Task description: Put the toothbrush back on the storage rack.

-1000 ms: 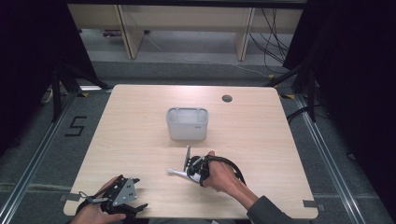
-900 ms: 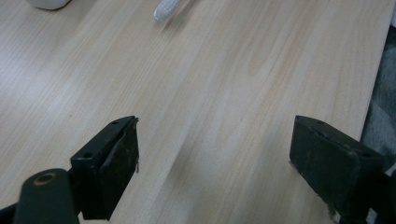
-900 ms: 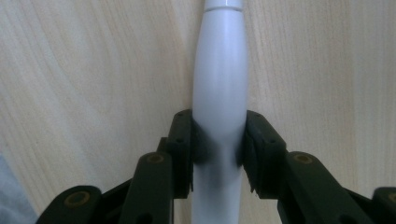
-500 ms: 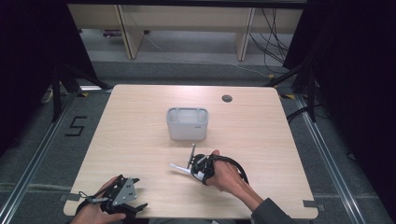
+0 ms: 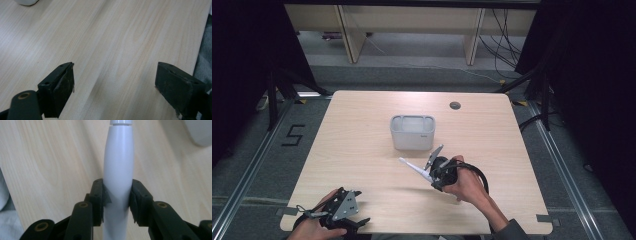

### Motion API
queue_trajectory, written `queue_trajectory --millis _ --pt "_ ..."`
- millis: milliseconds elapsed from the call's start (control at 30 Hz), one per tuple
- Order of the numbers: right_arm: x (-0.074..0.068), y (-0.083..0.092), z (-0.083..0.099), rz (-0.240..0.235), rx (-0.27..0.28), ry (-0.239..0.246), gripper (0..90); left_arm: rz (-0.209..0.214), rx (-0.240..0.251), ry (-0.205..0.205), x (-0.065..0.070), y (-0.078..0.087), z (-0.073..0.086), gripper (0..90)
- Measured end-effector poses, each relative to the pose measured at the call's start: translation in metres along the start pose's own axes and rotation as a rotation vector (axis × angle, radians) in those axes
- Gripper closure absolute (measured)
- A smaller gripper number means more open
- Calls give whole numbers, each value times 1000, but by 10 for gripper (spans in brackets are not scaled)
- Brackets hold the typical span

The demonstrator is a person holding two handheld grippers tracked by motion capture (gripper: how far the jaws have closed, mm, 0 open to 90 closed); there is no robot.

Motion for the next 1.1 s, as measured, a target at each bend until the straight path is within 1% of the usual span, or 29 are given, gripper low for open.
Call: queue_trajectory --millis 33,67,100,133,167,200,233,267,300,333,367,400,433,467,500,533,567,600,633,700,733,767,800,833,867,967,1000,1033,1100 --pt "1 4 -1 -1 25 -15 669 -7 -1 -3 0 0 0 154" --pt "2 6 -2 -9 41 -13 669 -16 -4 -4 -1 0 0 154" --pt "3 9 -3 -6 70 -18 669 10 2 -1 1 0 0 154" --pt "6 15 -4 -7 103 -35 669 3 3 3 1 0 0 154" --pt "6 15 -4 -7 103 -35 669 3 3 3 1 0 0 154" --pt "8 18 -5 -2 123 -46 669 5 11 5 1 0 -1 154" --pt "8 20 -6 -7 132 -49 669 22 -2 -2 1 1 0 154" --pt "9 23 -7 -10 149 -53 669 -14 1 3 0 0 0 154" --pt "11 26 -8 -12 176 -62 669 -13 1 4 -1 0 0 154" --pt "11 27 -9 -16 185 -63 669 -4 1 4 0 0 0 154" --pt "13 29 -10 -8 210 -88 669 5 8 3 1 0 -1 154" --pt "16 33 -13 -11 238 -62 669 6 15 9 2 -1 -2 154" --pt "16 33 -13 -11 238 -62 669 7 12 2 2 -1 -1 154" --pt "19 37 -15 -4 269 -74 669 5 6 1 1 0 -1 154" --pt "19 37 -15 -4 269 -74 669 5 14 6 1 -1 -1 154" --pt "20 41 -15 -6 285 -113 669 3 13 5 1 0 -1 154" --pt "20 41 -15 -6 285 -113 669 2 2 -1 0 1 -1 154" --pt "22 43 -16 -1 296 -93 669 -16 2 -2 -1 0 -1 154" --pt "25 45 -18 6 314 -92 669 -16 0 -3 -1 0 0 154" --pt "27 49 -20 3 341 -104 669 0 4 1 0 0 -1 154" --pt "29 52 -22 6 367 -119 668 6 13 6 1 0 -2 154" --pt "29 52 -22 6 367 -119 668 18 3 4 2 1 -1 154" --pt "33 54 -24 9 387 -124 668 16 2 2 2 1 -1 154" --pt "33 54 -24 9 387 -124 668 -9 4 3 0 0 -1 154" --pt "36 56 -23 8 390 -139 668 -10 4 2 0 0 -1 154" --pt "40 57 -25 19 414 -132 669 6 14 7 2 0 -2 154" --pt "41 58 -25 15 415 -152 669 3 13 6 1 0 -1 154" --pt "43 60 -27 10 433 -155 669 3 8 5 1 0 -1 154" --pt "47 63 -27 7 441 -160 668 5 13 6 1 0 -2 154"
Point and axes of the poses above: each handheld gripper's, and its own axes: y roughly backward along the jaws, z roughly out of its underside, x roughly to its right, the point moved 10 cm from there along -y, roughly forward along the jaws, and after that the axes turned 6 degrees about -y, right-handed, at the moved point
